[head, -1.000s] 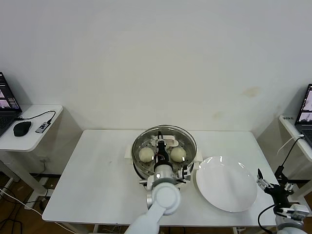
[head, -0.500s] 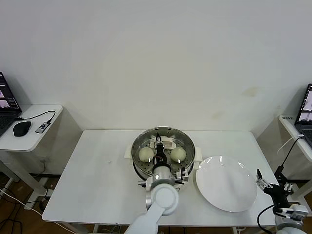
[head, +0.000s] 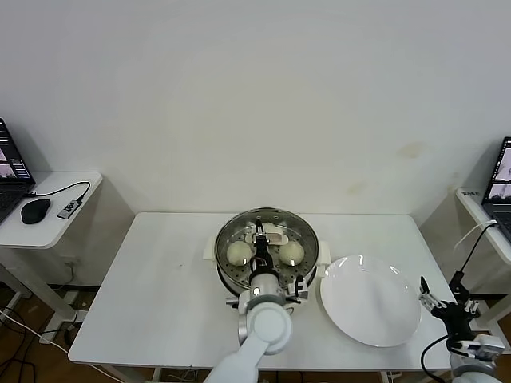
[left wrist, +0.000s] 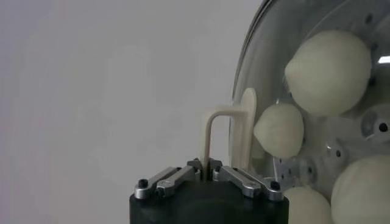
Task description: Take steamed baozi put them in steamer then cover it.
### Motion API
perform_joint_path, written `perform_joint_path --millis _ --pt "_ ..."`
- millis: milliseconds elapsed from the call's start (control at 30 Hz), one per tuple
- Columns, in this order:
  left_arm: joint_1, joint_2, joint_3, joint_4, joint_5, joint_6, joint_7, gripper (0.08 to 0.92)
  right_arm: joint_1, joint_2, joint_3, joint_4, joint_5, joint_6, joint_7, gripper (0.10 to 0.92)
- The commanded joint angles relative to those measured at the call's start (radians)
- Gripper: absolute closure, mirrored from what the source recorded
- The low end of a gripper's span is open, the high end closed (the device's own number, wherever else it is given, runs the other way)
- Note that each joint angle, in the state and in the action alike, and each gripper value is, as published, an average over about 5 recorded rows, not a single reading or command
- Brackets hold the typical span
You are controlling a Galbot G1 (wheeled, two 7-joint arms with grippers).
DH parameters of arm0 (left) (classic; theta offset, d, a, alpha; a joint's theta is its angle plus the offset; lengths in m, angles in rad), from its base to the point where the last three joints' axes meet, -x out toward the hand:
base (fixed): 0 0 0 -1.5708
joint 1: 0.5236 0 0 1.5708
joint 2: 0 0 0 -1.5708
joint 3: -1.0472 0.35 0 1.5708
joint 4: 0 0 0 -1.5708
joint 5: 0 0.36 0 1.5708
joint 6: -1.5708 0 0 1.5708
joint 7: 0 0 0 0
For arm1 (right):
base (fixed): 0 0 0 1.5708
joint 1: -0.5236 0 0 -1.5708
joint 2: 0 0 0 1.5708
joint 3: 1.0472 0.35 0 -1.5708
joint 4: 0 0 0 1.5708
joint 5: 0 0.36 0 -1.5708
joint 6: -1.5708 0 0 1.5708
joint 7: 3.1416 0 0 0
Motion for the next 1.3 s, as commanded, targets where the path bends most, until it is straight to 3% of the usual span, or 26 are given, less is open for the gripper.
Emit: perform_joint_path --millis 33,767,933,1100,1300 --pt "0.009 0.002 0.002 -0.012 -0.011 0.021 -0.011 0.824 -0.001 0.000 0.001 0.000 0.000 0.002 0.000 0.203" --pt "0.100 0.051 0.040 -0.248 -0.130 0.009 0.056 0.209 -0.003 0.000 0.000 -0.003 -0.001 0.001 0.001 0.203" --pt "0.124 0.073 0.019 -0.318 -0.210 -0.016 0.048 0.178 -0.007 -0.002 -0.006 0.003 -0.001 -0.001 0.000 0.203" --pt "0.151 0.116 -0.091 -0.440 -0.453 -0.088 0.000 0.177 -0.025 -0.009 -0.024 0.026 0.003 -0.001 -0.008 0.203" --pt "0.182 0.177 -0.245 -0.498 -0.878 -0.221 -0.165 0.177 -0.056 -0.030 -0.067 0.054 0.001 0.008 -0.020 0.203"
